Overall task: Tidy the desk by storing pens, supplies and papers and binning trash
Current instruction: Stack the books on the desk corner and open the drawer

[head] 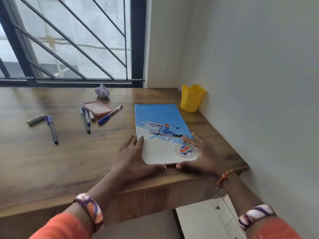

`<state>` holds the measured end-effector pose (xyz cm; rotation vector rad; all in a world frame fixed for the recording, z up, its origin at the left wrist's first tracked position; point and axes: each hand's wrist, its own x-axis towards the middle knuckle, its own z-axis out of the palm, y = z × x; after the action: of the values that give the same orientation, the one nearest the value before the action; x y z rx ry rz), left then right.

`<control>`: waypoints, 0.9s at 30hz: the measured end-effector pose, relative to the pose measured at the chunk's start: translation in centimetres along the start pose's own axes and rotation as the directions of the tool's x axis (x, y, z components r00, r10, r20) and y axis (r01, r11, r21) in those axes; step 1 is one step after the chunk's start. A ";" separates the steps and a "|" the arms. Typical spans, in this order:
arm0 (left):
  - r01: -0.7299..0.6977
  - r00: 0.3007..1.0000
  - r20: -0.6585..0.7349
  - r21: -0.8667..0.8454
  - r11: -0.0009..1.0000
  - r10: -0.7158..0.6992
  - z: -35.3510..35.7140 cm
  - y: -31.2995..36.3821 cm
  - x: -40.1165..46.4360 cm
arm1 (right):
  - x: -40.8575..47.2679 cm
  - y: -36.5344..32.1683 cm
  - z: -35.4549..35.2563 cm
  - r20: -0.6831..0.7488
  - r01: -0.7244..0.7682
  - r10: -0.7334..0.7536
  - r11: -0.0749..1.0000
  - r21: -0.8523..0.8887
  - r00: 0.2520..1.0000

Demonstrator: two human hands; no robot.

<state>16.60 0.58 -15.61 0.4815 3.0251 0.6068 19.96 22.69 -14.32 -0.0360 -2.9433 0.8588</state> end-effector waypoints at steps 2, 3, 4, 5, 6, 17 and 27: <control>0.012 0.999 -0.049 -0.048 0.999 -0.014 -0.2 0.1 -0.1 | 0.0 0.4 0.3 -0.072 0.008 -0.004 0.998 0.061 0.997; 0.019 0.997 -0.069 -0.069 0.997 -0.024 -0.2 0.2 -0.1 | 0.1 0.5 0.5 -0.093 0.012 -0.004 0.996 0.084 0.996; 0.024 0.996 -0.085 -0.083 0.996 -0.031 -0.3 0.3 0.0 | 0.1 0.5 0.6 -0.109 0.008 0.003 0.995 0.101 0.994; 0.027 0.994 -0.099 -0.088 0.996 -0.035 -0.3 0.3 0.0 | 0.2 0.6 0.6 -0.119 0.017 -0.003 0.994 0.111 0.993; 0.027 0.993 -0.111 -0.086 0.996 -0.037 -0.3 0.3 0.2 | 0.3 0.6 0.6 -0.121 0.029 -0.015 0.993 0.117 0.992; 0.024 0.978 -0.203 -0.091 0.996 -0.042 0.4 0.2 0.7 | 0.5 1.5 0.8 -0.151 0.067 -0.042 0.983 0.170 0.988; 0.029 0.973 -0.223 -0.173 0.984 -0.068 0.1 0.8 -0.2 | 0.1 1.5 0.5 -0.096 0.103 -0.089 0.983 0.152 0.991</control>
<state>17.09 1.29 -15.39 0.3507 3.1447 0.9692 19.78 23.64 -15.54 0.0737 -2.7614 1.0415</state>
